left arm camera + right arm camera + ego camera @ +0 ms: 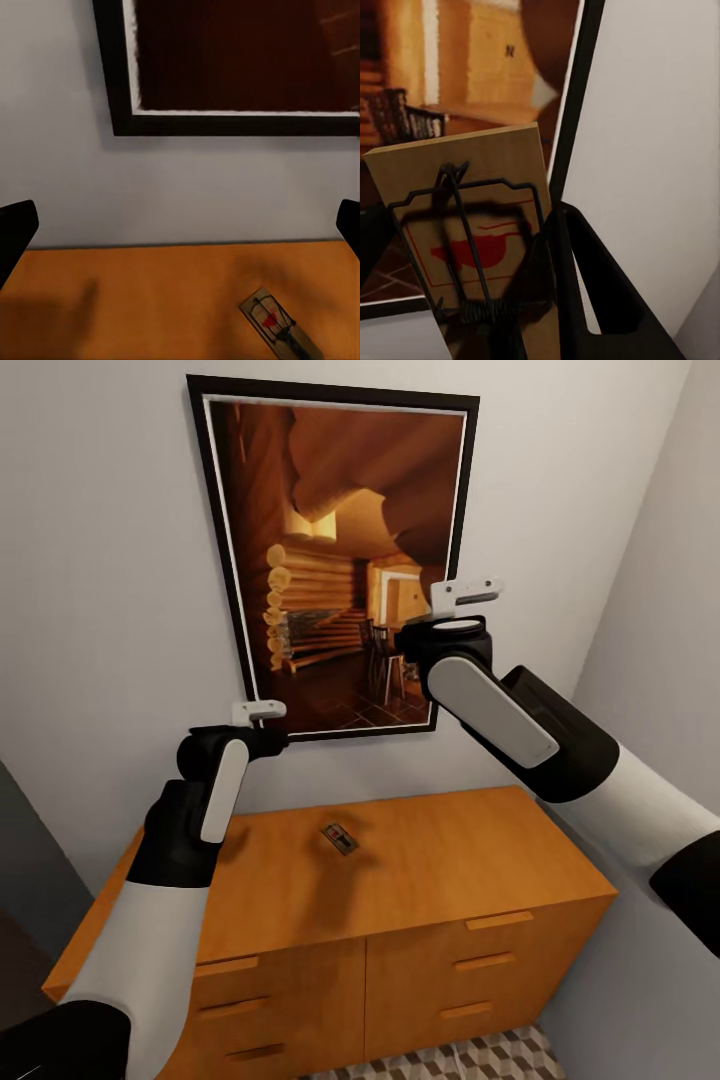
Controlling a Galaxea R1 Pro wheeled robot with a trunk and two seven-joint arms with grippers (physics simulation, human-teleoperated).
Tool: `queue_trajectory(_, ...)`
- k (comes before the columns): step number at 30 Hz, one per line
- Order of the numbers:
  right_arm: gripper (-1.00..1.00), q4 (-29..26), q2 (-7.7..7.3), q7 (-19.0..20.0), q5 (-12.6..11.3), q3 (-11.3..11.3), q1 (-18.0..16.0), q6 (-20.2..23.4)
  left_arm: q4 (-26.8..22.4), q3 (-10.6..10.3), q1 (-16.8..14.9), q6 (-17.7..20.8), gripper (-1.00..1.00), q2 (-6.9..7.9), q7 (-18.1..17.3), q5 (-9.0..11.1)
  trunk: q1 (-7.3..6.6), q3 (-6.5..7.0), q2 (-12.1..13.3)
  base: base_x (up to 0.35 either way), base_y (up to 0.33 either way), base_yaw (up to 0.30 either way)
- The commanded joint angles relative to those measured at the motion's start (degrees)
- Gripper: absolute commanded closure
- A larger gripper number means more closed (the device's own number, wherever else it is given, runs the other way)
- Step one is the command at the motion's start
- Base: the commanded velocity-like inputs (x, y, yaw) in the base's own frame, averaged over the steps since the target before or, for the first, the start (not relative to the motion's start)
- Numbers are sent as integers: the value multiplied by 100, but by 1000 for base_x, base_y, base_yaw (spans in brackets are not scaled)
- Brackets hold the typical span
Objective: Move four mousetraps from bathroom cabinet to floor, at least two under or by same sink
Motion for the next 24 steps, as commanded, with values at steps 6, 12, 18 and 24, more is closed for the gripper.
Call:
queue_trajectory(6,100,-18,-32,262,-107,-73,-12,136,11,-4,-7,15,-100,-8,67,85,4,-14,-14,0,0,0)
queue_trajectory(12,100,-17,-68,1094,-75,-601,-7,571,65,-4,-12,15,-100,-13,70,89,4,-14,-14,0,0,0)
queue_trajectory(18,100,-12,-68,1521,-44,-933,-4,761,358,-4,-18,15,-100,-24,117,92,4,-14,-14,0,0,0)
queue_trajectory(24,100,-24,-79,1637,-25,-1052,-4,813,668,-4,-45,15,-100,-44,164,99,4,-14,-14,0,0,0)
